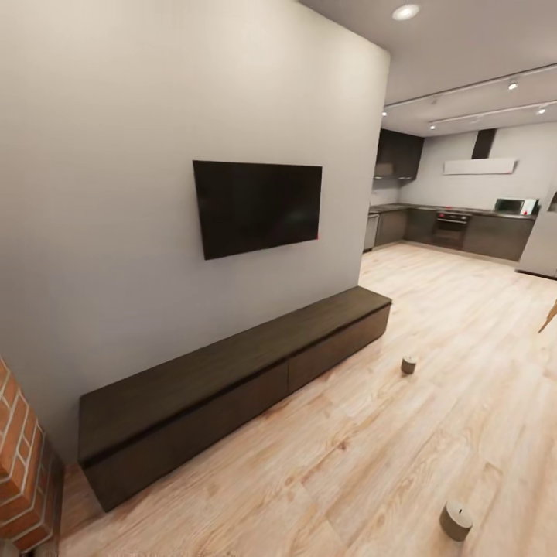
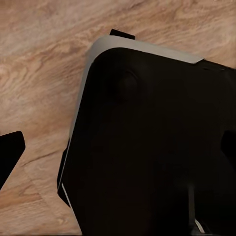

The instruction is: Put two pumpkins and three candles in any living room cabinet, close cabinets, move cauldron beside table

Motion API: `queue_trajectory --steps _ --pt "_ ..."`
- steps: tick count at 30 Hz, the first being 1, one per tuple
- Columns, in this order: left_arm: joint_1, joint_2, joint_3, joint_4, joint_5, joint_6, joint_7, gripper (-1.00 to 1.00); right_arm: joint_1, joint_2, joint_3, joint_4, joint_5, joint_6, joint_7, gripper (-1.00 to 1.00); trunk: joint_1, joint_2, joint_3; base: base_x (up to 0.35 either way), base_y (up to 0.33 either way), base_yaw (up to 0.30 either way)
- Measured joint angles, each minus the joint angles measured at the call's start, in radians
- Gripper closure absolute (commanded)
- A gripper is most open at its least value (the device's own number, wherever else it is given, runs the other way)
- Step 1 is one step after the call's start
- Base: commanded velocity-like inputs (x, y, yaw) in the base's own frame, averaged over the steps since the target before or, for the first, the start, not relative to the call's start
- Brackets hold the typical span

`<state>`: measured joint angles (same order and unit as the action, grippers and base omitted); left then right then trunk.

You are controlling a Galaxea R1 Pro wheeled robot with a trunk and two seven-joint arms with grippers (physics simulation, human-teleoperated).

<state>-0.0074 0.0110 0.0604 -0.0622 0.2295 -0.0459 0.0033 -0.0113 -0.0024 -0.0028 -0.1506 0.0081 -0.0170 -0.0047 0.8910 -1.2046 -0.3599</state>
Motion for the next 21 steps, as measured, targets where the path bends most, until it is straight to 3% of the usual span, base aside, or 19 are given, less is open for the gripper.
queue_trajectory --steps 8,15,21 --pt "-0.003 0.009 0.000 -0.001 0.002 0.017 0.000 -1.00 -0.048 -0.001 0.000 -0.020 0.001 0.003 0.000 -1.00 -0.031 0.056 0.023 0.000 0.000 0.276" --pt "-0.039 0.012 0.000 -0.011 0.029 0.058 -0.002 -1.00 -0.131 0.000 0.002 -0.019 0.004 0.049 0.001 -1.00 -0.057 0.105 0.042 0.000 0.000 0.281" --pt "-0.047 0.013 0.000 -0.016 0.039 0.062 -0.002 -1.00 -0.182 0.000 0.002 -0.019 0.068 0.067 0.004 -1.00 -0.081 0.147 0.058 0.000 0.000 0.282"
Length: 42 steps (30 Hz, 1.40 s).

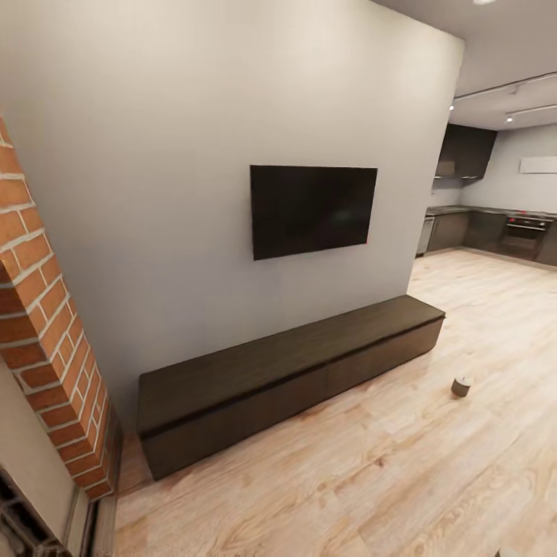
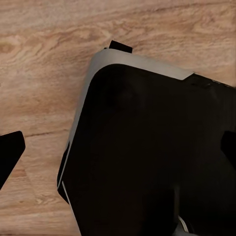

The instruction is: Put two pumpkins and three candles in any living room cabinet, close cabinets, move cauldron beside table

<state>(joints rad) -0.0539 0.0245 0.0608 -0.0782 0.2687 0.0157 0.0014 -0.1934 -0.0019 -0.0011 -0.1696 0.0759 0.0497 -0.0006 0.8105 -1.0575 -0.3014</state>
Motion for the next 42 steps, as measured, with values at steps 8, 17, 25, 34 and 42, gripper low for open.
queue_trajectory --steps 8,17,25,34,42 --pt "-0.001 0.008 0.001 0.004 0.052 -0.002 -0.003 -1.00 -0.009 0.003 0.003 0.004 0.053 -0.003 0.000 -1.00 -0.031 0.056 0.022 0.000 0.000 0.283" --pt "-0.001 0.011 0.001 0.011 0.061 -0.006 0.002 -1.00 -0.010 0.002 0.001 0.006 0.057 -0.001 -0.002 -1.00 -0.065 0.119 0.050 0.000 0.000 0.289" --pt "-0.001 0.011 0.001 0.011 0.062 -0.006 0.002 -1.00 -0.010 0.002 0.001 0.006 0.057 0.000 -0.008 -1.00 -0.096 0.175 0.075 0.000 0.000 0.290" --pt "-0.001 0.011 0.000 0.011 0.061 -0.006 0.001 -1.00 -0.009 0.001 0.000 0.006 0.057 0.000 -0.009 -1.00 -0.130 0.238 0.103 0.000 0.000 0.138" --pt "-0.001 0.011 0.001 0.011 0.061 -0.006 0.001 -1.00 -0.010 0.001 -0.001 0.006 0.055 0.000 -0.009 -1.00 -0.161 0.294 0.129 0.000 0.000 0.012"
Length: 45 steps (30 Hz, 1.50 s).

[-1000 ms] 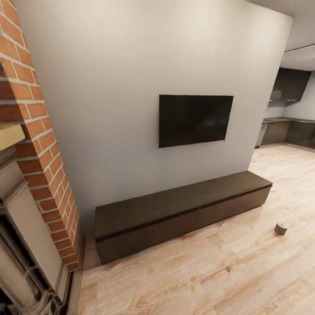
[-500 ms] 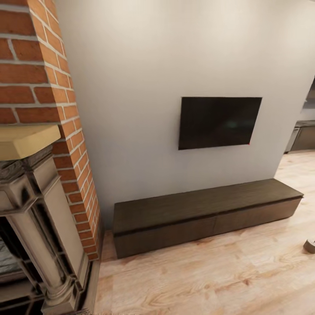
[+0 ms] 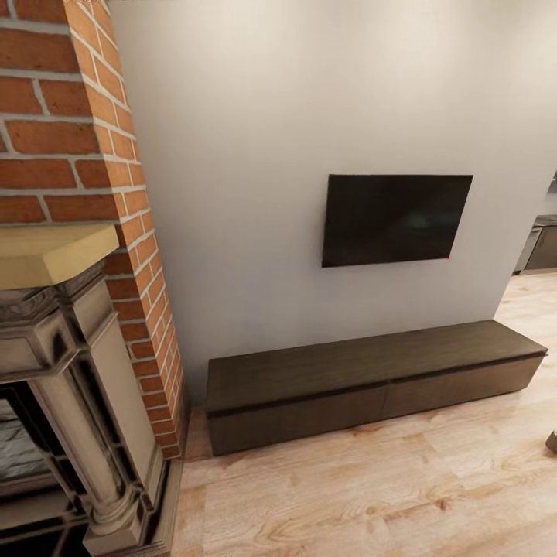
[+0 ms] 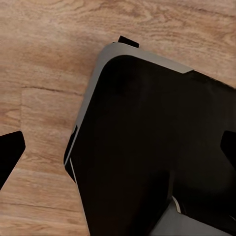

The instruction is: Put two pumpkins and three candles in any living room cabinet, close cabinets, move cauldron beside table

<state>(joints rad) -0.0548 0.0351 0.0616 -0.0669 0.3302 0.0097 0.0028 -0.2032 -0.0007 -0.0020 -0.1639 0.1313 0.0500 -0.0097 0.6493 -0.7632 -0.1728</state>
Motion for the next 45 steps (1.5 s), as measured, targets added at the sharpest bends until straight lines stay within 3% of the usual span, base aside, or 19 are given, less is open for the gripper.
queue_trajectory --steps 5,26,45 --pt "0.000 -0.001 -0.001 0.000 0.000 0.000 0.000 -1.00 0.000 -0.001 0.000 -0.001 0.000 0.000 0.000 -1.00 -0.019 0.035 0.016 0.000 0.000 0.060" --pt "0.000 -0.002 -0.001 0.001 -0.002 -0.003 0.000 -1.00 0.000 -0.001 -0.001 -0.003 -0.001 0.000 0.000 -1.00 -0.100 0.182 0.082 0.000 0.000 0.274" --pt "0.000 -0.003 -0.002 0.001 -0.002 -0.003 0.000 -1.00 0.000 -0.001 -0.002 -0.003 -0.002 0.000 0.001 -1.00 -0.173 0.316 0.142 0.000 0.000 0.022"
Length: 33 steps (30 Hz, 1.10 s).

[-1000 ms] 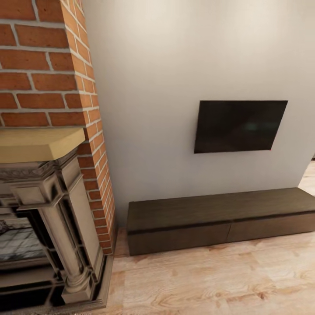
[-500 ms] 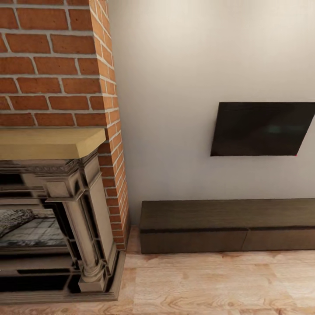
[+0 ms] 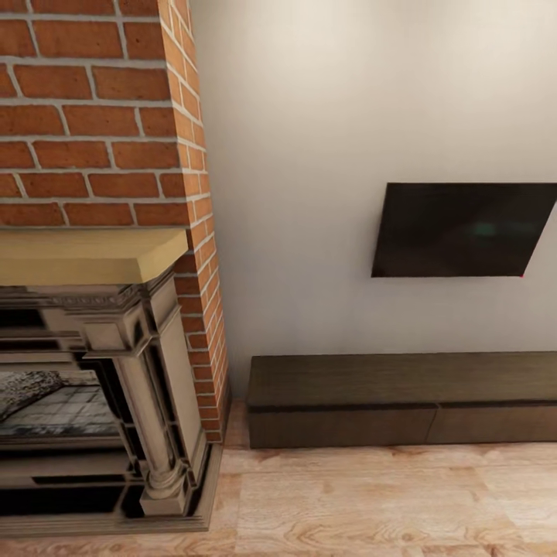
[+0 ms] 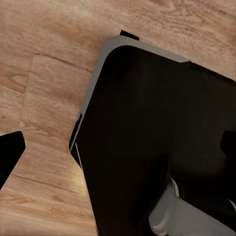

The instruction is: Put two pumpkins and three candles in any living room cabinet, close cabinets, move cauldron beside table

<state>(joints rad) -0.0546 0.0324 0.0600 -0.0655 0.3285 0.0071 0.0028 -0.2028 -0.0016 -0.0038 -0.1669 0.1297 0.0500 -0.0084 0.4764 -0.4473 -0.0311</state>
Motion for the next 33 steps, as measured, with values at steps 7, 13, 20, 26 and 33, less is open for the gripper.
queue_trajectory --steps 7,13,20,26,33 --pt "0.000 0.000 0.000 0.000 0.000 0.000 0.000 -1.00 -0.001 0.000 0.000 0.000 0.000 0.000 0.000 -1.00 -0.027 0.048 0.021 0.000 0.000 0.000" --pt "0.000 0.000 0.000 0.000 0.000 0.000 0.000 -1.00 -0.001 0.000 0.001 0.000 0.000 0.000 0.000 -1.00 -0.027 0.049 0.021 0.000 0.000 0.000" --pt "0.000 0.000 0.000 0.000 0.000 0.000 0.000 -1.00 -0.001 0.000 0.000 0.000 0.000 0.000 0.000 -1.00 -0.027 0.049 0.021 0.000 0.000 0.000" --pt "0.000 0.000 0.000 0.000 0.000 0.000 0.000 -1.00 0.000 0.000 0.000 0.000 0.000 0.000 0.000 -1.00 -0.027 0.049 0.021 0.000 0.000 0.000" --pt "0.000 0.000 0.000 0.000 0.000 0.000 0.000 -1.00 0.000 0.000 0.000 0.000 0.000 0.000 0.000 -1.00 -0.027 0.049 0.021 0.000 0.000 0.000"
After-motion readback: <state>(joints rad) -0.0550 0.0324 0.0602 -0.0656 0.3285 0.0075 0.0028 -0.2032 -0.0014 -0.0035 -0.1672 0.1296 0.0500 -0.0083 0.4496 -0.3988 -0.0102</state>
